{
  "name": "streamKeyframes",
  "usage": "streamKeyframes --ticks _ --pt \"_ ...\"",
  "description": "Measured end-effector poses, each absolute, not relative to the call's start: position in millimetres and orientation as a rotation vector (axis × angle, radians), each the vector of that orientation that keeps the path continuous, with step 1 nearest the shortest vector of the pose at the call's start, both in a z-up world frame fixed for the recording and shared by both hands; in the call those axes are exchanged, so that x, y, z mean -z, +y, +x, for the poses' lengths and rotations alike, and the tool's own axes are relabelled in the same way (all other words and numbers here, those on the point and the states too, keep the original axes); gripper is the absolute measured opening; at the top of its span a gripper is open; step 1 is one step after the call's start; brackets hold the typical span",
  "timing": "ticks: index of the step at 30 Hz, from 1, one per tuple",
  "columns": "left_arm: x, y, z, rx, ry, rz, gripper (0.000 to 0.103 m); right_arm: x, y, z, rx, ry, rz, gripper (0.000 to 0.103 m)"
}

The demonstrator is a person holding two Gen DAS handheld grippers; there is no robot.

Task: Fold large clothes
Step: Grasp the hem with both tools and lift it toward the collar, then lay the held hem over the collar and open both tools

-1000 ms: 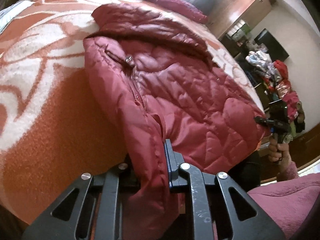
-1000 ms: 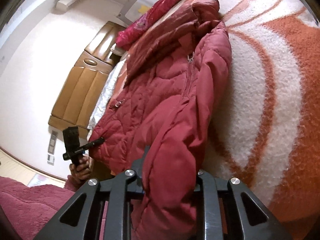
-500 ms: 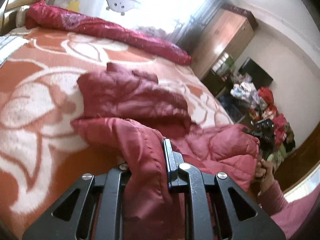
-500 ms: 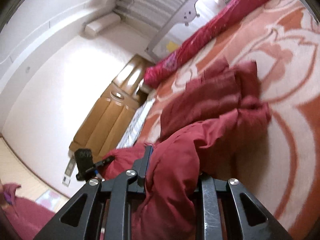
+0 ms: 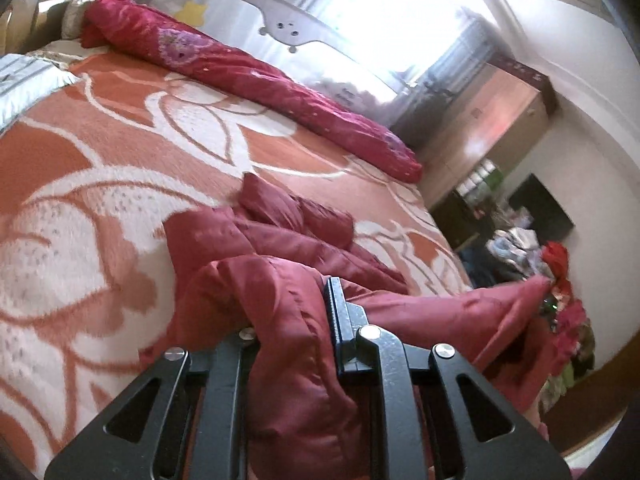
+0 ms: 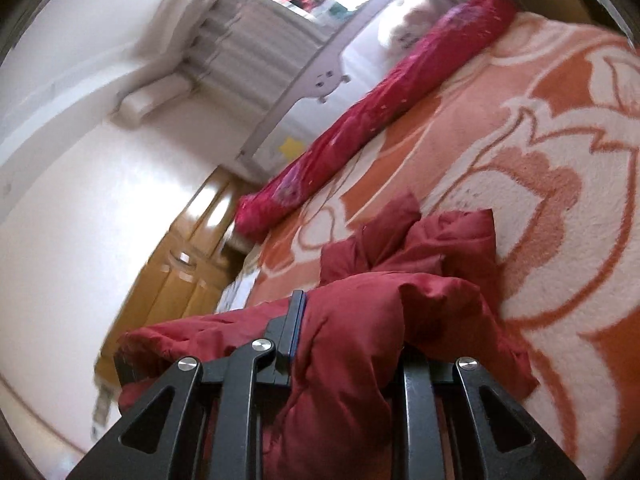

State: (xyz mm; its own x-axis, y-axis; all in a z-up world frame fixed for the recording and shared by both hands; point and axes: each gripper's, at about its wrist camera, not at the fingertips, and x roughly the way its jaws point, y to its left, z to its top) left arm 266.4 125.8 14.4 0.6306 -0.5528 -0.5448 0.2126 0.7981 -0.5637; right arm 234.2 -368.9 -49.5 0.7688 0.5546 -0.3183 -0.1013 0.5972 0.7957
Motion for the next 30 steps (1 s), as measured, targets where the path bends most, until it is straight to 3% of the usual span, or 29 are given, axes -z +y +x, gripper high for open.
streamKeyframes --ticks 14,24,30 --pt "45.9 103.2 392.1 0.316 0.911 -0.471 0.015 115.6 -380.0 345.7 -0.153 0.680 0.993 0.022" --pt "96.5 103.1 427.7 0.245 0.946 -0.574 0.018 158.1 -376.4 388.4 -0.091 0.709 1.028 0.024" --pt "93.8 108.5 430.5 0.273 0.957 -0.565 0.020 171.7 -375.9 403.8 -0.094 0.744 1.019 0.024"
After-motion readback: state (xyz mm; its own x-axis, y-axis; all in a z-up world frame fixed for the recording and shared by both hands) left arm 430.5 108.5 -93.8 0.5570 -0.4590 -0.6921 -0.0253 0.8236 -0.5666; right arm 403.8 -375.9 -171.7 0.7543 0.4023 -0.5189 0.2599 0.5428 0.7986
